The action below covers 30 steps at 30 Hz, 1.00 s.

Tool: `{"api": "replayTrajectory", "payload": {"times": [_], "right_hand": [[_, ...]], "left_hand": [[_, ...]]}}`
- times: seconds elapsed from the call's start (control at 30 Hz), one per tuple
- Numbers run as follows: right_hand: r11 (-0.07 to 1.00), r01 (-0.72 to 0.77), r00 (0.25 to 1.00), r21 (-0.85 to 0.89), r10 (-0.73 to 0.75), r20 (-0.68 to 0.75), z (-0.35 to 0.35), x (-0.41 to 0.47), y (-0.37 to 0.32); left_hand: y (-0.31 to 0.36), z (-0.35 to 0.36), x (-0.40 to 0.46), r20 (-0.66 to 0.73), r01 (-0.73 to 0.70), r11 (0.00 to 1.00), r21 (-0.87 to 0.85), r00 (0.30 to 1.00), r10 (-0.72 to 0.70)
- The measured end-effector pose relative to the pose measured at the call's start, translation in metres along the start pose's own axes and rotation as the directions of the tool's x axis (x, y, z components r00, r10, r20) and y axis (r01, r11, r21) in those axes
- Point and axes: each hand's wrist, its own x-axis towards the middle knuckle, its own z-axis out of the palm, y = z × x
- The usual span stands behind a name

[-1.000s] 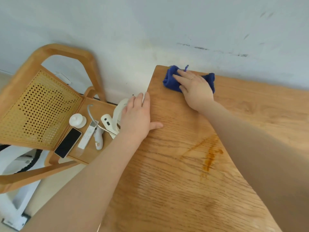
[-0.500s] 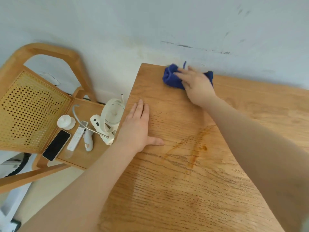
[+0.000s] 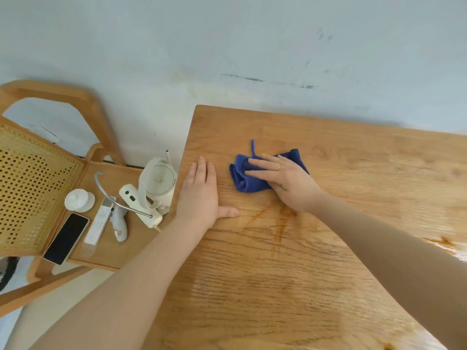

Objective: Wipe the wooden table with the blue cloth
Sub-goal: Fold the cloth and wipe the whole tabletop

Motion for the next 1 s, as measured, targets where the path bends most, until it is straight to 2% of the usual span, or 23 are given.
{"api": "replayTrajectory", "payload": {"times": [0.07,0.13,0.2,0.27,0.33,0.5,0.6,0.77,0.83,0.9,0.97,1.0], "right_hand": [[0.999,-0.035,0.999,0.012,0.036,-0.035,-0.005,0.022,0.019],[0.988,-0.15,0.976,0.034,0.153,-0.157,-0.012,0.045,0.039],[0.946,-0.319,0.905,0.055,0.321,-0.28,-0.019,0.065,0.054],[0.898,-0.435,0.842,0.062,0.43,-0.325,-0.023,0.078,0.06],[0.896,-0.443,0.845,0.029,0.428,-0.321,-0.024,0.077,0.054],[0.952,-0.297,0.926,0.075,0.306,-0.22,-0.011,0.017,0.01],[0.979,-0.203,0.962,0.035,0.206,-0.177,0.005,-0.024,-0.014],[0.994,-0.112,0.989,0.003,0.112,-0.092,-0.005,-0.012,0.015],[0.987,-0.159,0.972,-0.036,0.15,-0.181,-0.013,0.004,0.04],[0.957,-0.284,0.917,-0.064,0.251,-0.31,-0.021,0.019,0.062],[0.913,-0.406,0.87,-0.042,0.372,-0.322,-0.03,0.03,0.074],[0.906,-0.422,0.868,-0.029,0.395,-0.3,-0.032,0.031,0.075]], "left_hand": [[-0.002,0.001,0.003,-0.005,-0.012,1.0,0.014,1.0,0.012],[-0.002,0.003,0.006,-0.001,-0.036,0.999,0.019,0.999,0.036],[-0.002,0.004,0.007,0.006,-0.056,0.998,0.018,0.998,0.056],[-0.003,0.005,0.008,0.011,-0.066,0.998,0.021,0.998,0.066],[-0.004,0.004,0.008,0.026,-0.064,0.998,0.006,0.998,0.063],[-0.002,0.001,0.003,0.04,-0.059,0.998,0.0,0.997,0.059],[-0.001,0.001,0.004,0.035,-0.05,0.999,-0.017,0.998,0.05],[-0.001,0.0,0.004,0.038,-0.037,0.999,-0.026,0.999,0.038],[-0.001,0.0,0.007,0.043,-0.024,1.0,-0.016,0.999,0.024],[0.001,0.0,0.007,0.049,0.006,1.0,0.011,0.999,-0.007],[0.006,0.001,0.002,0.042,0.053,0.998,0.023,0.998,-0.054],[0.008,0.002,-0.001,0.033,0.069,0.997,0.026,0.997,-0.07]]}}
